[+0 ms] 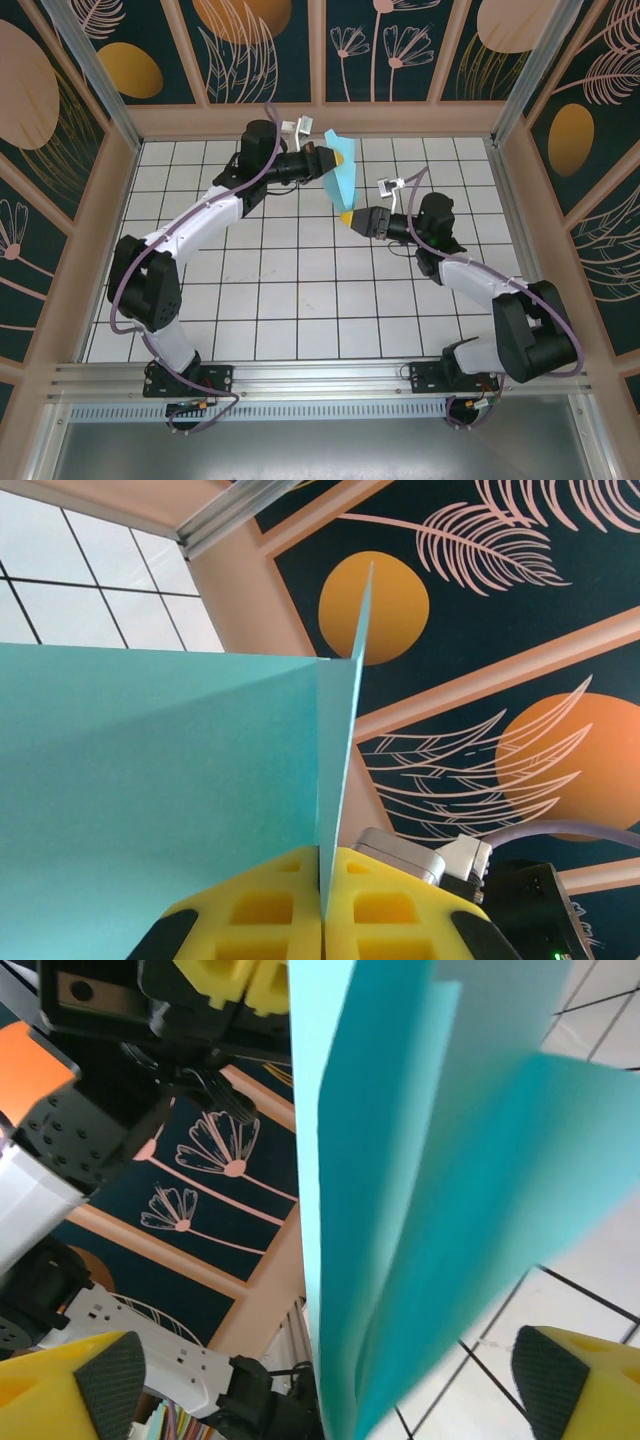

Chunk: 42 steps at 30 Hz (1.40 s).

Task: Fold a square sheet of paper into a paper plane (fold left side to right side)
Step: Turn over the paper at the center of the table.

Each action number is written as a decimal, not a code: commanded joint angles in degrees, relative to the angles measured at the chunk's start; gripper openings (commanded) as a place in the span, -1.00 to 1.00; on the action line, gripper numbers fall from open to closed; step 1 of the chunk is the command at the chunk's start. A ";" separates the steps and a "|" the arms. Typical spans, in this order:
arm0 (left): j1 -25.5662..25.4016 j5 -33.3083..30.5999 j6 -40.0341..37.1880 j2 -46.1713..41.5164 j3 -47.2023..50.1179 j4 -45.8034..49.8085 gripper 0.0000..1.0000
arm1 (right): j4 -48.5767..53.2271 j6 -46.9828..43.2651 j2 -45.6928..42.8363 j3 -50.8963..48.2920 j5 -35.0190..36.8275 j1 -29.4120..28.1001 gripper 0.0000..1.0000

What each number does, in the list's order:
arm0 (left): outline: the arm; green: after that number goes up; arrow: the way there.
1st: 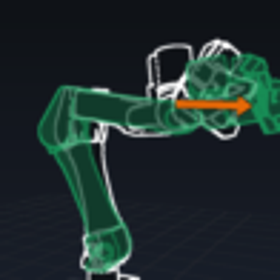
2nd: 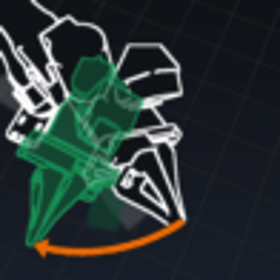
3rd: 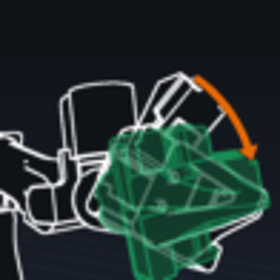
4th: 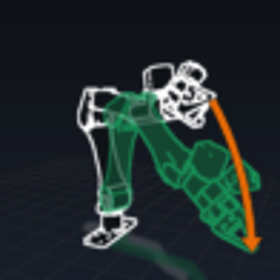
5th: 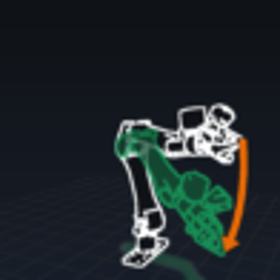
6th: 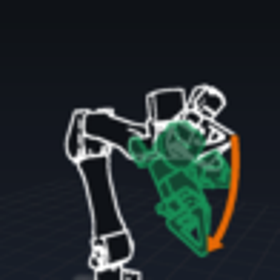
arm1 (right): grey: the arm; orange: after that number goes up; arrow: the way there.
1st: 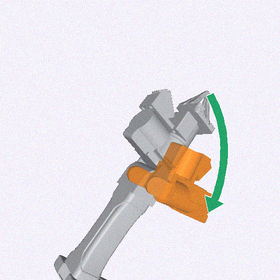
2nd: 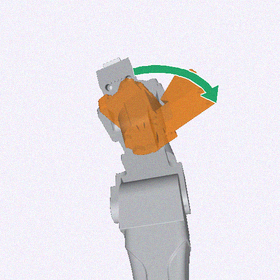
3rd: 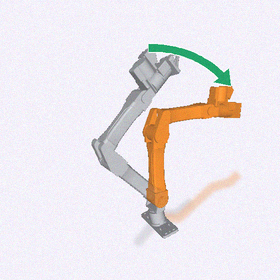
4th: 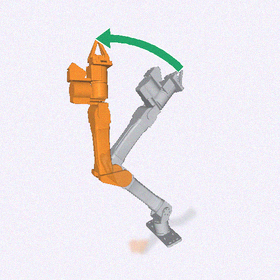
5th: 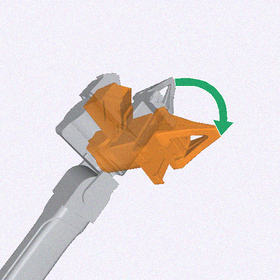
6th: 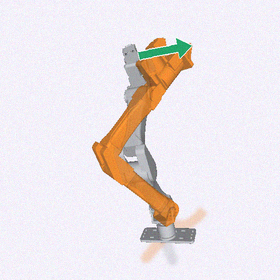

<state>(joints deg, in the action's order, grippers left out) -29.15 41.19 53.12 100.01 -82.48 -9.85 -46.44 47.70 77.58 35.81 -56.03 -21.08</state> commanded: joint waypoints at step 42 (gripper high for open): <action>7.52 -35.87 -22.27 -30.44 17.51 24.99 0.43 | 76.81 -40.14 6.15 30.87 66.19 -15.26 -1.00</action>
<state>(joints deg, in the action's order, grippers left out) -21.43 12.27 33.93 71.94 -67.05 12.93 17.37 12.29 80.84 62.83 -9.82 -32.95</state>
